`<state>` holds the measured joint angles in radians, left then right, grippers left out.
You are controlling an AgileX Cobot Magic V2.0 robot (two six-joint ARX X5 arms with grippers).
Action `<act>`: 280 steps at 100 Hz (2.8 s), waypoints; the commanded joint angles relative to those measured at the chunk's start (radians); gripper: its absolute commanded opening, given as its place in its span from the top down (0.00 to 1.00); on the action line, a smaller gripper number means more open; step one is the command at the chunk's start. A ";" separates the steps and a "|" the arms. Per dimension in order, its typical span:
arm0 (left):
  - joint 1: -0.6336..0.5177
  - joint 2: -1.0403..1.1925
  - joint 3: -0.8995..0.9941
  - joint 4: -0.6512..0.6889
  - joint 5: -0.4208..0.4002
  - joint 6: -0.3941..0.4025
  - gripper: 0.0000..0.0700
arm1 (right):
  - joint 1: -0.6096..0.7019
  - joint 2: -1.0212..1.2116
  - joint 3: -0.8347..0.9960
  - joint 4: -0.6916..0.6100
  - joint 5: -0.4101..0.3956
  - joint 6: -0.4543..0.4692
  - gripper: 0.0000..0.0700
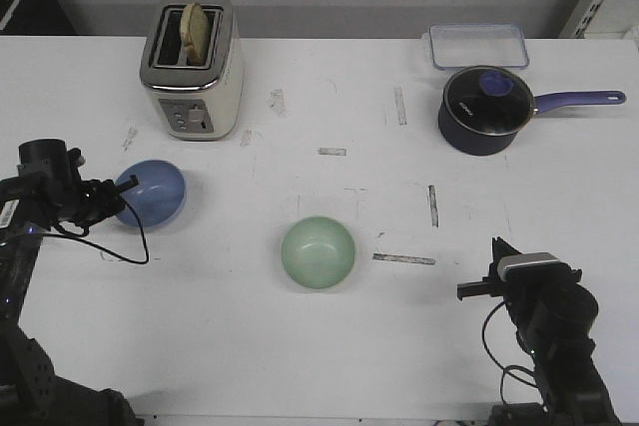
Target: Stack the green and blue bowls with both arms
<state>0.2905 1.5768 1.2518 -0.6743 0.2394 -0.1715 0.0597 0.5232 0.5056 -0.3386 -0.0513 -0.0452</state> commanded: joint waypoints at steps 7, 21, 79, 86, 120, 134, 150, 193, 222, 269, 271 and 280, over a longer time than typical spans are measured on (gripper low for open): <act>-0.007 -0.033 0.121 -0.019 0.059 -0.006 1.00 | 0.002 0.002 0.006 0.008 -0.001 0.004 0.99; -0.061 -0.070 0.256 -0.087 0.111 -0.006 1.00 | 0.002 0.002 0.006 0.009 -0.001 0.004 0.99; -0.697 -0.067 0.363 -0.246 0.085 0.113 1.00 | 0.002 0.002 0.006 0.008 -0.001 0.004 0.99; -0.750 -0.034 0.363 -0.254 0.064 0.128 1.00 | 0.002 0.002 0.006 0.008 -0.001 0.004 0.99; -0.869 0.158 0.363 -0.257 -0.001 0.145 1.00 | 0.002 0.002 0.006 -0.002 -0.001 0.004 0.99; -0.884 0.215 0.363 -0.235 -0.001 0.145 1.00 | 0.002 0.002 0.006 -0.002 -0.001 0.004 0.99; -0.886 0.237 0.363 -0.214 -0.001 0.145 1.00 | 0.002 0.002 0.006 -0.002 -0.001 0.004 0.99; -0.887 0.236 0.367 -0.219 -0.001 0.133 0.00 | 0.002 0.002 0.006 -0.003 -0.001 0.004 0.99; -0.884 0.232 0.454 -0.309 -0.004 0.130 0.11 | 0.002 0.002 0.006 -0.003 -0.001 0.004 0.99; -0.799 0.169 0.624 -0.451 -0.071 0.182 1.00 | 0.002 0.001 0.006 -0.003 -0.001 0.004 0.99; -0.792 0.158 0.614 -0.444 -0.076 0.181 1.00 | 0.002 0.001 0.006 -0.003 -0.001 0.004 0.99; -0.749 0.088 0.531 -0.381 -0.087 0.181 1.00 | 0.002 0.001 0.006 -0.003 -0.001 0.004 0.99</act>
<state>-0.4793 1.7073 1.8172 -1.0863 0.1574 -0.0082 0.0597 0.5232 0.5056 -0.3485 -0.0513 -0.0452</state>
